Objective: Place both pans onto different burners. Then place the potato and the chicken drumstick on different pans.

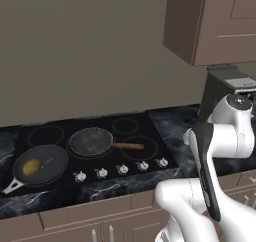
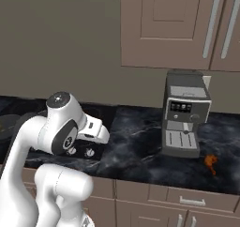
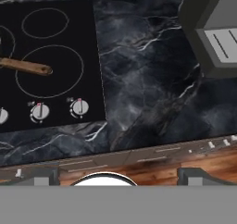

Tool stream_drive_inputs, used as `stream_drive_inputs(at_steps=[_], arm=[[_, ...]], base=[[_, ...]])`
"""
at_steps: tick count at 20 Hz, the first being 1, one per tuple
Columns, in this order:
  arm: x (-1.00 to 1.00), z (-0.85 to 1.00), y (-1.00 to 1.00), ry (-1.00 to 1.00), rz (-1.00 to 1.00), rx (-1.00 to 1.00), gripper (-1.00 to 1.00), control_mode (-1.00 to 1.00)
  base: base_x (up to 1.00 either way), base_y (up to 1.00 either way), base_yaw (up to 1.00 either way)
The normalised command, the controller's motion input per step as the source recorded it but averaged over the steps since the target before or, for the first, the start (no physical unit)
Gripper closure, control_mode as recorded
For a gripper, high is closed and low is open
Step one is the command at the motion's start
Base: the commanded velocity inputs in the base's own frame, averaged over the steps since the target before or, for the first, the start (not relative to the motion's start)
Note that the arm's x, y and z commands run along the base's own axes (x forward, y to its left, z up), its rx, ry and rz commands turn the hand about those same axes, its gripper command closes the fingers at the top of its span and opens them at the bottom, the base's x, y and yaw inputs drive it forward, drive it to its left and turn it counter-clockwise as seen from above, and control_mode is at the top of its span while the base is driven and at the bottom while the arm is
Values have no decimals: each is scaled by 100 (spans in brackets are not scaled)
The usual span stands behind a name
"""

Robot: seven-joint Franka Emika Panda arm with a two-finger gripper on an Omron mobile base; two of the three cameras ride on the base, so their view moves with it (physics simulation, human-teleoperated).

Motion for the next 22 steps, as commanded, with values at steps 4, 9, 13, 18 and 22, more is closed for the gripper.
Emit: stream_drive_inputs(at_steps=[4,9,13,18,22], arm=[[0,0,0,0,0,0,-100,100],[0,0,0,0,0,0,-100,100],[0,0,0,0,0,0,-100,100],[0,0,0,0,0,0,-100,100],[0,0,0,0,0,0,-100,100]], base=[[37,-31,12],[24,-38,10],[0,-40,5],[0,-36,1],[5,-16,0]])
